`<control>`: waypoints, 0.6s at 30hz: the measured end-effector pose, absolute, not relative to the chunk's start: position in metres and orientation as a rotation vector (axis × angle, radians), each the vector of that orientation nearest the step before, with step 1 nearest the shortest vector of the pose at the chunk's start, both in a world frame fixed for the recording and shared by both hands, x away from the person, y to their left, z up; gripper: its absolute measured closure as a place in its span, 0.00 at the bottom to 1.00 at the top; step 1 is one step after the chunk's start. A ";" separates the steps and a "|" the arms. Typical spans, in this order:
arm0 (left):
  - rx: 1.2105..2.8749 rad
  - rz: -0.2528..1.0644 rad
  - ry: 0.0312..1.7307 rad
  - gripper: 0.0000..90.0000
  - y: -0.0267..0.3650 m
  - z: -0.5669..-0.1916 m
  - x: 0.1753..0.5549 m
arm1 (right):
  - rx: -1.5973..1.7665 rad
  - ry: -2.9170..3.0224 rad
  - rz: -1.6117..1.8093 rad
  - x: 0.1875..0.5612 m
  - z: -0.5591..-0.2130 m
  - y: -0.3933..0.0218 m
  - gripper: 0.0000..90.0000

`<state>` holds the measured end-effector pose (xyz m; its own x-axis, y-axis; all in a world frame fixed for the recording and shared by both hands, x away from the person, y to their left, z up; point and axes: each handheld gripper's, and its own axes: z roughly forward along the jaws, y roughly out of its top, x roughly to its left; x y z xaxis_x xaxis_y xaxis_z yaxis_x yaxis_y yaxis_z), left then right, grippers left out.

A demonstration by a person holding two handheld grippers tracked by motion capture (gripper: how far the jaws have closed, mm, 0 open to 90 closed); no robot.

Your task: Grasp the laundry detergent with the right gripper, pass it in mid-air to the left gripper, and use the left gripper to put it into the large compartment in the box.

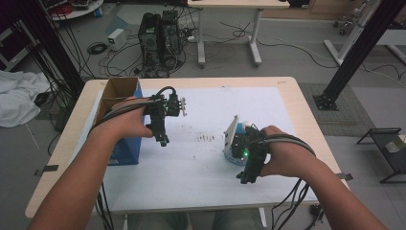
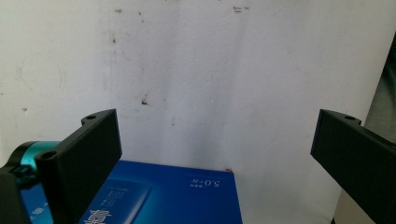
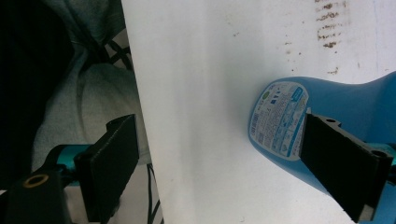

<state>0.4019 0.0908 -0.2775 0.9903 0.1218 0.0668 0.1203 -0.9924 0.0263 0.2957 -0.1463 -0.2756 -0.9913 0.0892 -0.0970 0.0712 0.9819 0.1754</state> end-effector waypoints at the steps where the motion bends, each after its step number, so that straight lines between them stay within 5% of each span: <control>1: 3.108 0.096 0.188 0.02 0.090 -0.277 0.402 | 0.155 3.019 0.287 0.294 -0.276 -0.146 0.13; 18: 3.077 0.108 0.174 0.02 0.086 -0.275 0.401 | 0.178 2.923 0.744 0.289 -0.287 -0.166 0.13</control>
